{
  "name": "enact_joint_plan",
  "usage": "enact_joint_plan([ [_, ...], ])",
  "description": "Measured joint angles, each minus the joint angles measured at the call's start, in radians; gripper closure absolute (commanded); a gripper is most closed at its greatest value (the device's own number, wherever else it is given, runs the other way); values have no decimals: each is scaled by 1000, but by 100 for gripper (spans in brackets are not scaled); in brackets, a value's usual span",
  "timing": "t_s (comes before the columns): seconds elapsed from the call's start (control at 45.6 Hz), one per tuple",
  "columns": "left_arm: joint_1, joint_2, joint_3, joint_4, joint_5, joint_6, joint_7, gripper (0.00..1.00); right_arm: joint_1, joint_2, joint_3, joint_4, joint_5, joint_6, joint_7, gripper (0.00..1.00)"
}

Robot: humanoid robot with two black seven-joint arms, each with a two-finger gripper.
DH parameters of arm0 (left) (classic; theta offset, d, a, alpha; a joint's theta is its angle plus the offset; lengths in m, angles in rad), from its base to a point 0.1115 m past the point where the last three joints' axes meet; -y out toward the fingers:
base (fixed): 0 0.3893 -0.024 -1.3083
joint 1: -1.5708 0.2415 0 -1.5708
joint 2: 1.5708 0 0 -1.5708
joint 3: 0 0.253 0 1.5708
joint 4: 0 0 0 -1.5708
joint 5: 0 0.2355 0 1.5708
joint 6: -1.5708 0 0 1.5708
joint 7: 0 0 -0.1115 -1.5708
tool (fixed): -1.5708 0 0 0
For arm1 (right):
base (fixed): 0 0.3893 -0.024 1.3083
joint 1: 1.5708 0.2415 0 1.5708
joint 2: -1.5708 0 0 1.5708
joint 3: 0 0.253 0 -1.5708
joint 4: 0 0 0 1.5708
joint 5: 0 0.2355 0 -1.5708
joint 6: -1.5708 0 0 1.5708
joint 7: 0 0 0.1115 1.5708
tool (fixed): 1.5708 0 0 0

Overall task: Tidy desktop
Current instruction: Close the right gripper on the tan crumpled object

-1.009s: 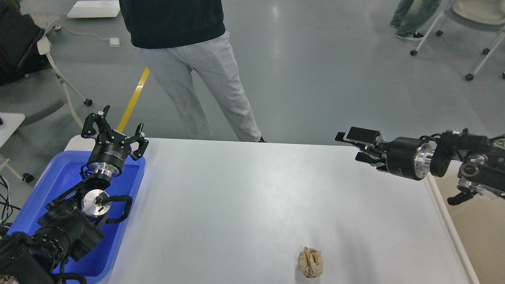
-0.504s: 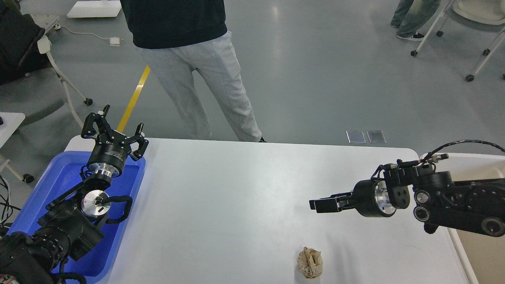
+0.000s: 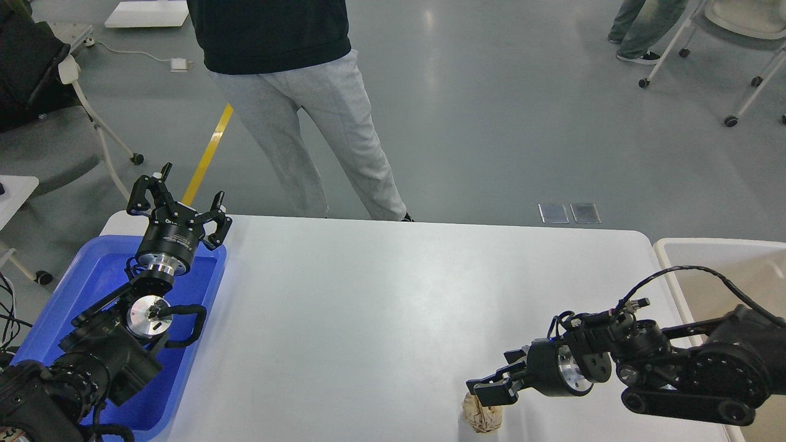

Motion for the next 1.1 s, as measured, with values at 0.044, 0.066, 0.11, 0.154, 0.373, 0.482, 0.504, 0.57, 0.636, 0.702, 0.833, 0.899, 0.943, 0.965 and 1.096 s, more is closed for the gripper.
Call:
enact_joint_plan([
  [0.044, 0, 0, 0, 0, 0, 0, 0, 0, -8, 2, 0, -1, -7, -9, 0, 0],
  [0.066, 0, 0, 0, 0, 0, 0, 0, 0, -14, 4, 0, -2, -11, -15, 0, 0],
  [0.11, 0, 0, 0, 0, 0, 0, 0, 0, -26, 6, 0, -4, -22, -26, 1, 0],
  [0.154, 0, 0, 0, 0, 0, 0, 0, 0, -38, 7, 0, -6, -34, -36, 1, 0],
  [0.373, 0, 0, 0, 1, 0, 0, 0, 0, -106, 11, 1, -17, -74, -72, 3, 0],
  [0.482, 0, 0, 0, 1, 0, 0, 0, 0, -136, 12, 1, -28, -95, -100, 3, 0],
  [0.504, 0, 0, 0, 1, 0, 0, 0, 0, -143, 12, 1, -32, -100, -109, 3, 0],
  [0.57, 0, 0, 0, 1, 0, 0, 0, 0, -158, 14, 2, -39, -108, -127, 3, 0],
  [0.636, 0, 0, 0, 1, 0, 0, 0, 0, -170, 18, 2, -47, -115, -144, 4, 0],
  [0.702, 0, 0, 0, 0, 0, 0, 0, 0, -181, 24, 2, -56, -119, -158, 4, 0],
  [0.833, 0, 0, 0, 0, 0, 0, 0, 0, -202, 37, 3, -73, -125, -176, 4, 0],
  [0.899, 0, 0, 0, 0, 0, 0, 0, 0, -210, 45, 4, -85, -127, -183, 4, 2],
  [0.943, 0, 0, 0, 0, 0, 0, 0, 0, -214, 51, 4, -94, -128, -187, 4, 7],
  [0.965, 0, 0, 0, 0, 0, 0, 0, 0, -217, 54, 4, -99, -128, -191, 4, 12],
  [1.096, 0, 0, 0, 0, 0, 0, 0, 0, -229, 69, 3, -126, -132, -209, 5, 64],
])
